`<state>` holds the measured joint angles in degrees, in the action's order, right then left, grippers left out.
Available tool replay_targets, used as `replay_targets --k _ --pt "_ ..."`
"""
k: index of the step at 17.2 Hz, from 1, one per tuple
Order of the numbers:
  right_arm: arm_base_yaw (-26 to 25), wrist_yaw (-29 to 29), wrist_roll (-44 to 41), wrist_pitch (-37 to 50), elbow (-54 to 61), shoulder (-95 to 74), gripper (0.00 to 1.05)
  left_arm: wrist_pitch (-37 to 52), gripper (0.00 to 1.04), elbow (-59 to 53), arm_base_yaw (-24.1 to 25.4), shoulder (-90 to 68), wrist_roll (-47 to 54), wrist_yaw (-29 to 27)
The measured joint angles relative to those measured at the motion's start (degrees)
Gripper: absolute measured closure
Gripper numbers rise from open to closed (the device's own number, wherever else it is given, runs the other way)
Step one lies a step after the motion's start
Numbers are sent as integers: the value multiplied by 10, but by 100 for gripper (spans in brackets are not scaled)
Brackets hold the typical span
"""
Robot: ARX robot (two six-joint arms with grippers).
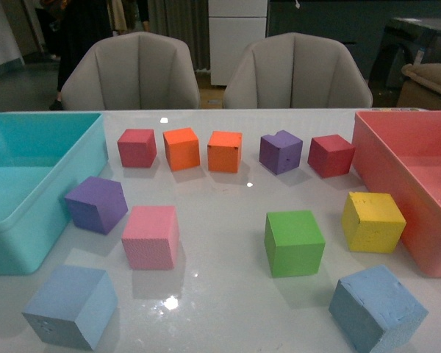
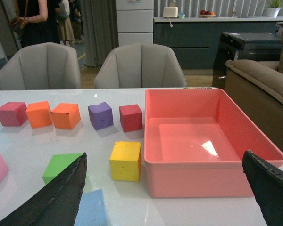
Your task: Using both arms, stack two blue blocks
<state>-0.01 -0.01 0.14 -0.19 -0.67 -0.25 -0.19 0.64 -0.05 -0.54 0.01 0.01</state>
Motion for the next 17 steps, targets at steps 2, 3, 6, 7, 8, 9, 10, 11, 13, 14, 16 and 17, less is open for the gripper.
replay_targets --k 2,3,6,7,8,9,10,11,13,14,16,17 --pt "0 0 0 0 0 0 6 0 7 0 0 0 0 0" --pt "0 0 0 0 0 0 6 0 7 0 0 0 0 0" --pt "0 0 0 0 0 0 6 0 7 0 0 0 0 0" --pt "0 0 0 0 0 0 6 0 7 0 0 0 0 0" --pt "0 0 0 0 0 0 6 0 7 0 0 0 0 0" --pt "0 0 0 0 0 0 6 0 7 0 0 0 0 0" --pt "0 0 0 0 0 0 6 0 7 0 0 0 0 0" --pt "0 0 0 0 0 0 6 0 7 0 0 0 0 0" --pt "0 0 0 0 0 0 6 0 7 0 0 0 0 0" --pt "0 0 0 0 0 0 6 0 7 0 0 0 0 0" --pt "0 0 0 0 0 0 6 0 7 0 0 0 0 0" --pt "0 0 0 0 0 0 6 0 7 0 0 0 0 0"
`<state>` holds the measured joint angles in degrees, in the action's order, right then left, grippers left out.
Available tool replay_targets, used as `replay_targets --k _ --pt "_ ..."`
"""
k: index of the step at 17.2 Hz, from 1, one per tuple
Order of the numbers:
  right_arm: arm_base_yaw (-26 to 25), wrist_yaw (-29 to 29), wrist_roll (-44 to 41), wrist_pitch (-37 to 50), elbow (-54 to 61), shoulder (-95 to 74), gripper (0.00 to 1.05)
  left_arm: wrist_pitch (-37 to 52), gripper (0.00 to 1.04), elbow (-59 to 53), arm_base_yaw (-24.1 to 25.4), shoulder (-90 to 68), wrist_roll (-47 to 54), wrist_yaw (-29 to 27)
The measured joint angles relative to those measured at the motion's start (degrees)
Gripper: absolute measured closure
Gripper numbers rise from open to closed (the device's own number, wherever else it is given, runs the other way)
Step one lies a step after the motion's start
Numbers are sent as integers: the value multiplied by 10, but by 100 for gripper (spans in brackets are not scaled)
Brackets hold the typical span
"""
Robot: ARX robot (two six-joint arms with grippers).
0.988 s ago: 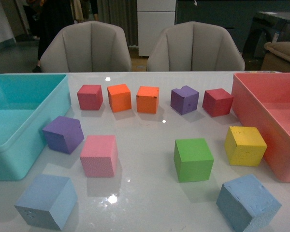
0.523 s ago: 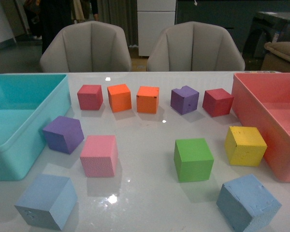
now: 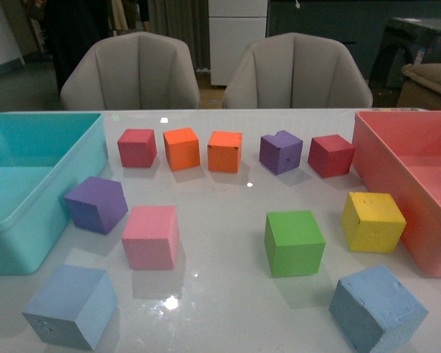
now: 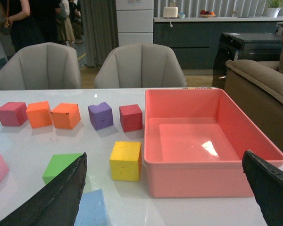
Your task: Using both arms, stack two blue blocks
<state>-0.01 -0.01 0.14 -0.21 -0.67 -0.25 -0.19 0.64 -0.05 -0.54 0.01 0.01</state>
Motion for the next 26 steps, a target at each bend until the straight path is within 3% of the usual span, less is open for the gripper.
replay_targets --k 11,12,16,19,20,21,26 --pt "1 -6 0 -6 -1 -1 6 0 7 0 0 0 0 0" --pt "32 -67 8 -14 -17 -54 6 0 7 0 0 0 0 0" --pt "54 -92 9 45 -50 -150 6 0 7 0 0 0 0 0" --pt "96 -92 10 162 -160 -377 6 0 7 0 0 0 0 0" --pt "119 -63 41 150 -241 -663 6 0 7 0 0 0 0 0" --pt "131 -59 51 140 -269 -769 6 0 7 0 0 0 0 0" --pt "166 -54 64 113 -297 -892 6 0 7 0 0 0 0 0"
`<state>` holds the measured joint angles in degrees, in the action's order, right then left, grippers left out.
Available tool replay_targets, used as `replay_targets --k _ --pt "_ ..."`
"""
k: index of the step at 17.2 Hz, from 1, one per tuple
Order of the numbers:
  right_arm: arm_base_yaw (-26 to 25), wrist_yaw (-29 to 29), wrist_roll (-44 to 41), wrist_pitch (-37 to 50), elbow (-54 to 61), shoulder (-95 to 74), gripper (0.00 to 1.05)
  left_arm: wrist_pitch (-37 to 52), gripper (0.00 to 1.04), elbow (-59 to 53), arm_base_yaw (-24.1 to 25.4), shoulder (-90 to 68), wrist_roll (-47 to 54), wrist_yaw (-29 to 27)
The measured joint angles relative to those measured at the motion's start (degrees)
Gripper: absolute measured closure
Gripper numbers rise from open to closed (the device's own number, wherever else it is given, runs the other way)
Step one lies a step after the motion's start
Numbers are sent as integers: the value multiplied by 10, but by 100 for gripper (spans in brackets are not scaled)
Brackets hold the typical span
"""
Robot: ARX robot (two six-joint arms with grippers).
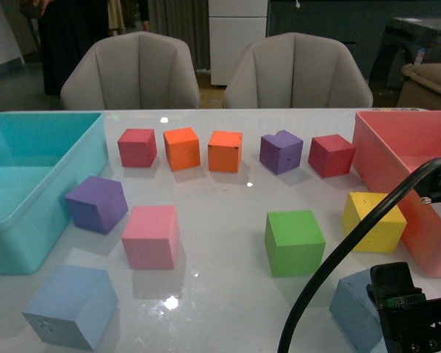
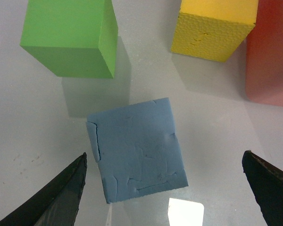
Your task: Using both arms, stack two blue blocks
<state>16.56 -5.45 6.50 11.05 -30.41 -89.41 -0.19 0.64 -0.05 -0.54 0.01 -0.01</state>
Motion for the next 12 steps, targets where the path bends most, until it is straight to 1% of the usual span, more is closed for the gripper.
replay_targets --k 4,5,12 --pt "4 31 21 13 -19 -52 6 0 7 0 0 0 0 0" --pt "3 41 27 25 -42 -90 6 0 7 0 0 0 0 0" --pt "3 47 27 39 -57 -156 6 0 7 0 0 0 0 0"
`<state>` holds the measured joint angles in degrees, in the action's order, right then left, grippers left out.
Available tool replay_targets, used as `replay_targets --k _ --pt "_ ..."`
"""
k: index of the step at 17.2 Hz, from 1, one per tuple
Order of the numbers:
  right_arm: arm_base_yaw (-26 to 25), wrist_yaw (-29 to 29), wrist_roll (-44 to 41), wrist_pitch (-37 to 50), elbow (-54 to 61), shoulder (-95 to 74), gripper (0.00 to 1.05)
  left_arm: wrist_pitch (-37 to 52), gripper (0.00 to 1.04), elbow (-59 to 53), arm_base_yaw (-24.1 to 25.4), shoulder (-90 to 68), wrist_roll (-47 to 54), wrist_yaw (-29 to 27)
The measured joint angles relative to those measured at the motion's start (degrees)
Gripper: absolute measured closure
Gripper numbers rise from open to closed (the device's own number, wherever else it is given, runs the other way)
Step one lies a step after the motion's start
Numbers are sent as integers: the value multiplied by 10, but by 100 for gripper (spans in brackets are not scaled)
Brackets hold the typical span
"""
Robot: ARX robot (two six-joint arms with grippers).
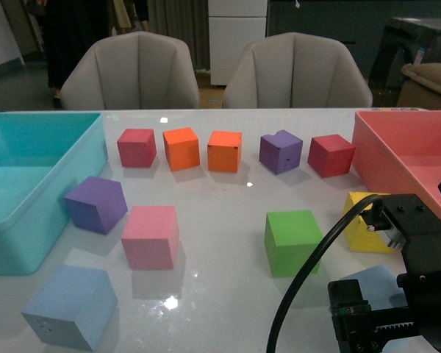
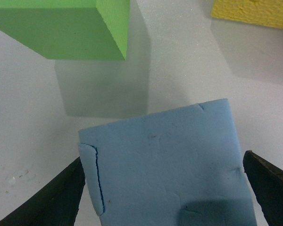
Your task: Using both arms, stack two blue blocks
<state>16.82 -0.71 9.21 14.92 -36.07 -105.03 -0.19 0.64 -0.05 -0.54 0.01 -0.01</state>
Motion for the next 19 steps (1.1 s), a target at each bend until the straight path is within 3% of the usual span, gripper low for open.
replay_targets --k 4,7,10,12,16,19 --pt "0 0 0 4 0 -6 7 0 7 0 0 0 0 0" --pt "0 0 0 4 1 -7 13 0 7 0 0 0 0 0" --pt "0 0 0 6 11 -1 42 0 7 0 0 0 0 0" --pt "0 0 0 -5 25 29 55 0 7 0 0 0 0 0" --pt "2 7 0 -72 21 157 61 0 7 0 0 0 0 0" --pt "38 -15 9 -96 -82 141 62 0 7 0 0 0 0 0"
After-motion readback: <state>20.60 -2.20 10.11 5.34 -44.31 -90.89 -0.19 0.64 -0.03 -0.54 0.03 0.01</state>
